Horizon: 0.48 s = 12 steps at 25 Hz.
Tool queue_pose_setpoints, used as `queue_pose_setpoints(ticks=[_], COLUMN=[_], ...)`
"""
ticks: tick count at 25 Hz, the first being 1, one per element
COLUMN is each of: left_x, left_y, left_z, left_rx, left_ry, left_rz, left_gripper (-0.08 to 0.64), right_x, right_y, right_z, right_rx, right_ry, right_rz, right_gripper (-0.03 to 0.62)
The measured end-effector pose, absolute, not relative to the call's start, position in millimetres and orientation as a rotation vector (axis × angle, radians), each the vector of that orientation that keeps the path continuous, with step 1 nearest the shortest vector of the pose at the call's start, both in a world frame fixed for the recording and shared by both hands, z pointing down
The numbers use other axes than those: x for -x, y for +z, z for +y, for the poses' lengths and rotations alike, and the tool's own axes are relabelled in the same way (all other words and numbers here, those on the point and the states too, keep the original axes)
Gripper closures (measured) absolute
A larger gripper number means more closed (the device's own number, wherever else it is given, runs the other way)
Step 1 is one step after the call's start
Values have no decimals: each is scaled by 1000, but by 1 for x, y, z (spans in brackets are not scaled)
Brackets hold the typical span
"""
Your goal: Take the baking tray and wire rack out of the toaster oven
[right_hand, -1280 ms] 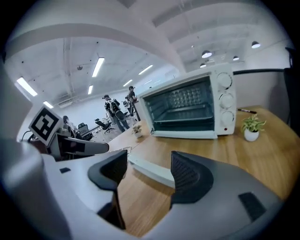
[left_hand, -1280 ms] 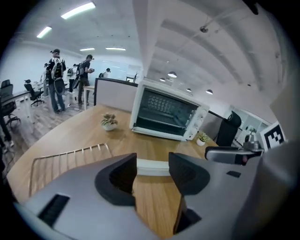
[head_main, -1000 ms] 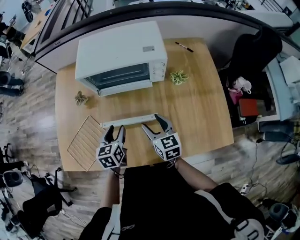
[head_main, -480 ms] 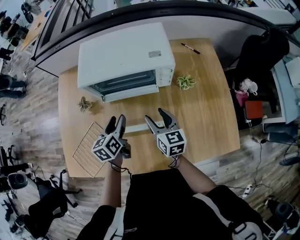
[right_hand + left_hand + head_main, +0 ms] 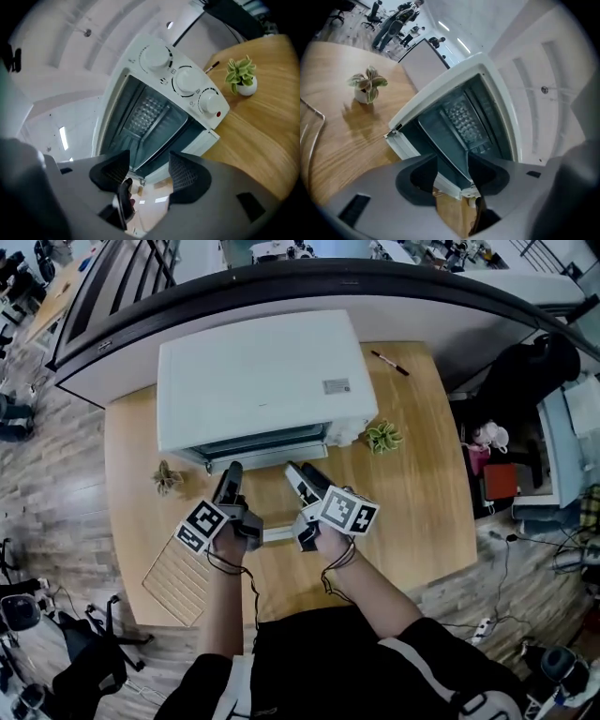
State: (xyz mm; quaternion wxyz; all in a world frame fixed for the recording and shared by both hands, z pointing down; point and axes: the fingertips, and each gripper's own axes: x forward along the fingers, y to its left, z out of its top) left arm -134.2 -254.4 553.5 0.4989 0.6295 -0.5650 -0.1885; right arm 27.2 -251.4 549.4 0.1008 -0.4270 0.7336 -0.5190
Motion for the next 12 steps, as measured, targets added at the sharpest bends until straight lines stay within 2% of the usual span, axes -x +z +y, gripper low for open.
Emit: queue_pose_setpoints(ticks=[12], left_x=[151], left_y=[596], left_z=[-303], left_rx=[-1384], left_ry=[-569], left_rz=[-1311], left_gripper=[345], right_x=[-26], right_y=[594], right_z=[-322], right_rx=[1319], right_ry=[-1622], right_rz=[1817], right_gripper=[341])
